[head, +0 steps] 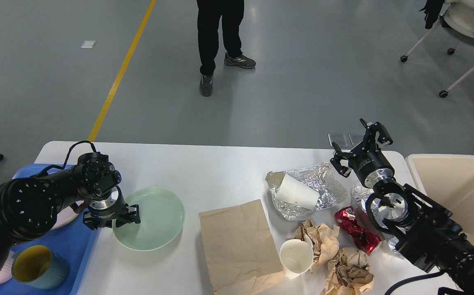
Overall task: Tidy desktop
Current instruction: 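Lower the left gripper to the pale green plate's edge and grip it, then lift the pale green plate and stack it on the pink plate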
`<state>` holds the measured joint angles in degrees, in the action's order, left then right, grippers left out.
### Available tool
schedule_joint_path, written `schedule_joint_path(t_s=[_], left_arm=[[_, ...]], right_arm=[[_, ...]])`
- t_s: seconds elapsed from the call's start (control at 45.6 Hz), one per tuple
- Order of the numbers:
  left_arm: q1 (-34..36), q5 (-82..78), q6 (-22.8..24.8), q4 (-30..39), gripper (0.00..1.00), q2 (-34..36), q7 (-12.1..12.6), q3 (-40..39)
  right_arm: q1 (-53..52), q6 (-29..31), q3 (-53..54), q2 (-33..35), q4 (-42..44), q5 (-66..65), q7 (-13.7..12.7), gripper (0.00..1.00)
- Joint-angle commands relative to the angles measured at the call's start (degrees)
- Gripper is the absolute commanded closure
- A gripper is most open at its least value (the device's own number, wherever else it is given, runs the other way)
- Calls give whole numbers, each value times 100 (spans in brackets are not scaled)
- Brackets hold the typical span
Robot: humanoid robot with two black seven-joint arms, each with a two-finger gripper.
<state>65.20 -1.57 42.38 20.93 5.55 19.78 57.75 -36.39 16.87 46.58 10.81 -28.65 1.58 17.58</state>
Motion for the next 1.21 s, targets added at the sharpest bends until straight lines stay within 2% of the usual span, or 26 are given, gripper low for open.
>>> schedule_joint_path(t_s=[0.0,0.153,0.548,0.636,0.855,1.184], left_arm=[[221,8,420,16,100,139,0,0],[889,43,1262,34,100,481,-9,8],[2840,34,1262,52,100,1387,-9,96],[3078,34,1262,52,100,1510,-9,96],[2894,34,1262,52,100,1817,-26,96],[1427,69,1262,-45,100,2951,-202,-18]], right_arm=[[0,0,0,0,0,0,0,0],[0,0,0,0,0,0,0,0],[0,0,0,0,0,0,0,0],[0,0,0,0,0,0,0,0],[0,0,0,0,0,0,0,0],[0,0,0,0,0,0,0,0]])
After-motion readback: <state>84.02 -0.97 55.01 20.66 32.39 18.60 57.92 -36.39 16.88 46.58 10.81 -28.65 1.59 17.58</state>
